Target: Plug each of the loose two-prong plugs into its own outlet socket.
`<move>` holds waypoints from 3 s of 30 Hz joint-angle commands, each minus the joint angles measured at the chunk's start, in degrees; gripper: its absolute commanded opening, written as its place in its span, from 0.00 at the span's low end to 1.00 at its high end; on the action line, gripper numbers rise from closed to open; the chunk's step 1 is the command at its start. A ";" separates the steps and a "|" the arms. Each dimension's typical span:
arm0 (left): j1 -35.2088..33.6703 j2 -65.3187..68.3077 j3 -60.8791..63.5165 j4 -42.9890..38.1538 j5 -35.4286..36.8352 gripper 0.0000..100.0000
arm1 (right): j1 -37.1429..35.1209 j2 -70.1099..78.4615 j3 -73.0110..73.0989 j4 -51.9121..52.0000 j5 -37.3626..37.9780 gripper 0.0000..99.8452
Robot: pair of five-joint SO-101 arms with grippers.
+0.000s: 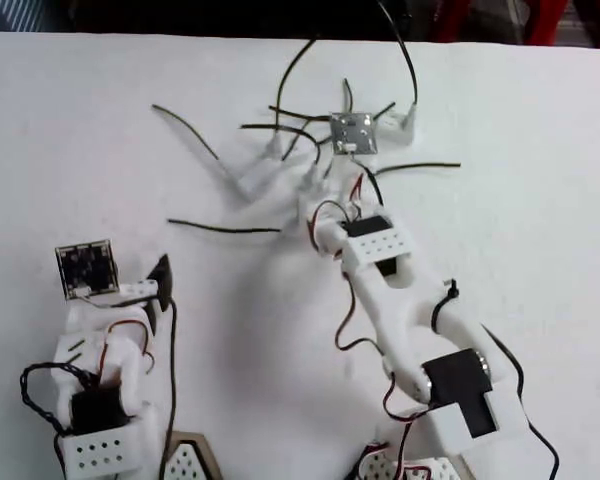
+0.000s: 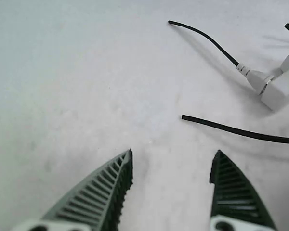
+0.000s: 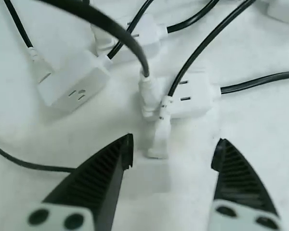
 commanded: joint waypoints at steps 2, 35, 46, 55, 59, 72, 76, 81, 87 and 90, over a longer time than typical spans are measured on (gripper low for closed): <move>-0.48 -0.48 -0.26 0.26 -0.44 0.26 | 0.31 -9.80 2.20 0.84 -0.44 0.26; 2.42 -0.48 -0.26 3.43 -0.35 0.26 | 0.75 -66.95 42.37 -12.18 -0.35 0.26; 2.42 -0.48 -0.26 4.84 -0.35 0.26 | 1.71 -101.93 43.52 19.21 4.75 0.26; 2.42 -0.48 -0.26 5.01 -0.35 0.26 | 8.84 -101.05 47.21 28.26 4.84 0.26; 2.42 -0.48 -0.26 5.10 -0.35 0.26 | 8.84 -101.49 51.43 34.15 5.10 0.25; 6.37 -0.48 -0.26 10.64 0.00 0.26 | 9.71 -101.32 59.25 40.84 5.19 0.24; 8.31 -0.48 -0.26 12.31 0.00 0.26 | 9.71 -101.41 59.25 41.01 5.19 0.11; 8.31 -0.48 -0.26 12.48 -0.26 0.16 | 10.15 -101.41 59.25 41.27 5.19 0.05; 8.31 -0.48 -0.26 12.48 -0.26 0.05 | 9.63 -101.32 59.25 46.55 5.19 0.05; 8.40 -0.48 -0.26 12.57 -0.26 0.02 | 9.63 -101.32 59.25 49.27 5.19 0.05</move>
